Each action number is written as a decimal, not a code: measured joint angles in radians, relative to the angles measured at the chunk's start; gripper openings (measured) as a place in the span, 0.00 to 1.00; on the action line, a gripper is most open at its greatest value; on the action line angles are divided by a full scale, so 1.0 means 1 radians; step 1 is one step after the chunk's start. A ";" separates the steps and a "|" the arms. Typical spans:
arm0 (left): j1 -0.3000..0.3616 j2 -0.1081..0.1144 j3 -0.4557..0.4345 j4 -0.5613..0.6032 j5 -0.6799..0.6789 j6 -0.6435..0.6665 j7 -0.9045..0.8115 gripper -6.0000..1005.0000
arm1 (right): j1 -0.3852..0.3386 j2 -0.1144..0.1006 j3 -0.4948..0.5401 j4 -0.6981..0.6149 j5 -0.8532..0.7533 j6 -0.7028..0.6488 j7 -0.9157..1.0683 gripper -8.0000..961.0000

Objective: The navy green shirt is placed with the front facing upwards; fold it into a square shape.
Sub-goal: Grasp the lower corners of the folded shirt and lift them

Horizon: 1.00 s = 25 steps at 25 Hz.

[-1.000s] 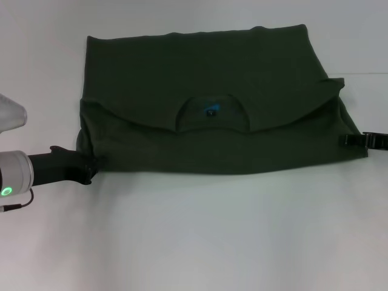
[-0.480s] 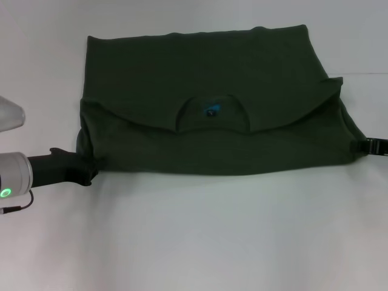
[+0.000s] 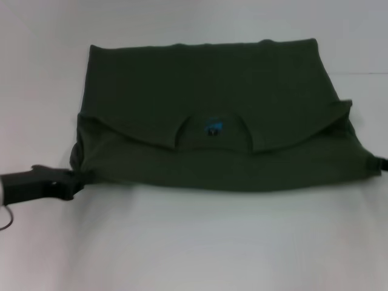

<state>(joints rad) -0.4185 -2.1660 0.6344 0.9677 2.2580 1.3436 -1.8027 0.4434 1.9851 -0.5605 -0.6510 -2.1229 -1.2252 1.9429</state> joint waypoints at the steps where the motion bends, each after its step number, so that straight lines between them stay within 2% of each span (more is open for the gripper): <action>1: 0.007 0.000 -0.023 0.008 0.001 0.033 0.000 0.03 | -0.017 0.002 0.008 -0.008 0.008 -0.031 -0.011 0.05; 9: 0.070 0.006 -0.188 0.053 0.009 0.316 0.009 0.03 | -0.147 0.009 0.138 -0.056 0.018 -0.285 -0.124 0.05; 15: 0.115 0.008 -0.214 0.067 0.012 0.473 0.010 0.03 | -0.234 0.000 0.196 -0.064 0.009 -0.429 -0.236 0.06; 18: 0.129 0.008 -0.231 0.069 0.023 0.527 0.010 0.03 | -0.290 0.000 0.196 -0.064 0.008 -0.469 -0.305 0.06; 25: 0.150 0.008 -0.258 0.076 0.047 0.625 0.018 0.03 | -0.362 0.002 0.200 -0.064 0.005 -0.530 -0.353 0.06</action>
<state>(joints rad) -0.2684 -2.1583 0.3762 1.0439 2.3050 1.9687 -1.7850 0.0811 1.9868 -0.3609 -0.7147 -2.1177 -1.7550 1.5895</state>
